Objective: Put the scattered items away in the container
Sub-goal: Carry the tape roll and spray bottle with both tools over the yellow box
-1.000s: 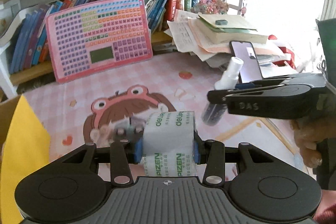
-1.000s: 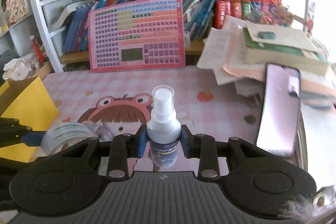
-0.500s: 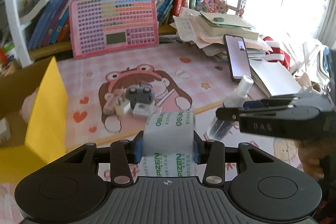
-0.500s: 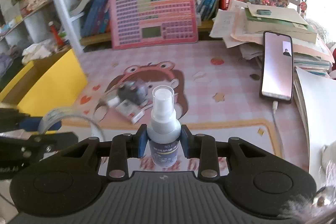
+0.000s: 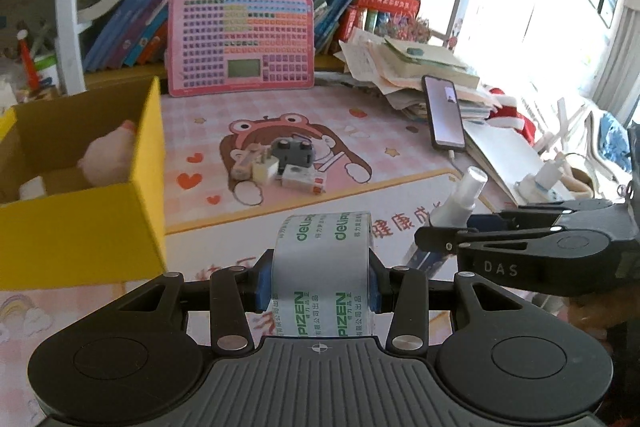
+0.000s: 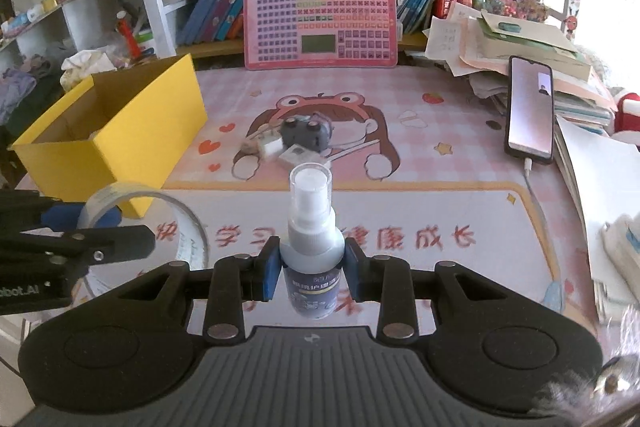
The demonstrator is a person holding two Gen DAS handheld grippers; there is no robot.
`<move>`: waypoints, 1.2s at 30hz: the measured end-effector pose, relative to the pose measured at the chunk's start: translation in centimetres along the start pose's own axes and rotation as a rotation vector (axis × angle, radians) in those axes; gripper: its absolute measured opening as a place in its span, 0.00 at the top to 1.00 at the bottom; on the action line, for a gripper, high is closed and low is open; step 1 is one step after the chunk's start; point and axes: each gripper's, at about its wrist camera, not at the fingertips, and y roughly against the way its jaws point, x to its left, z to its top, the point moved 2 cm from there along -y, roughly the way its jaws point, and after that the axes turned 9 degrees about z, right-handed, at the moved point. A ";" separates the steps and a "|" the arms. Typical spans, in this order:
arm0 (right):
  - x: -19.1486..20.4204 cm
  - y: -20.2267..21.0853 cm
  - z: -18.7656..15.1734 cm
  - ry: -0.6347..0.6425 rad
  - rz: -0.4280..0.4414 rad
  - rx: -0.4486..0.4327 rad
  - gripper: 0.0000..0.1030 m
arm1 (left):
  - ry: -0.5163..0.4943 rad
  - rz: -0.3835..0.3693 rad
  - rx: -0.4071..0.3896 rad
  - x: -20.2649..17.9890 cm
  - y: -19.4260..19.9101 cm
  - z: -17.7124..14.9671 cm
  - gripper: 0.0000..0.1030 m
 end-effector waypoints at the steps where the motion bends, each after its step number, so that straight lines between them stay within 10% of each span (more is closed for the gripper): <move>1: 0.7 0.3 -0.2 0.003 -0.003 -0.005 0.70 | 0.001 -0.006 -0.004 0.4 0.6 -0.3 0.59; 36: 17.7 0.9 -3.5 0.067 0.087 -0.043 0.70 | 0.096 0.110 -0.092 13.2 12.2 -6.9 0.59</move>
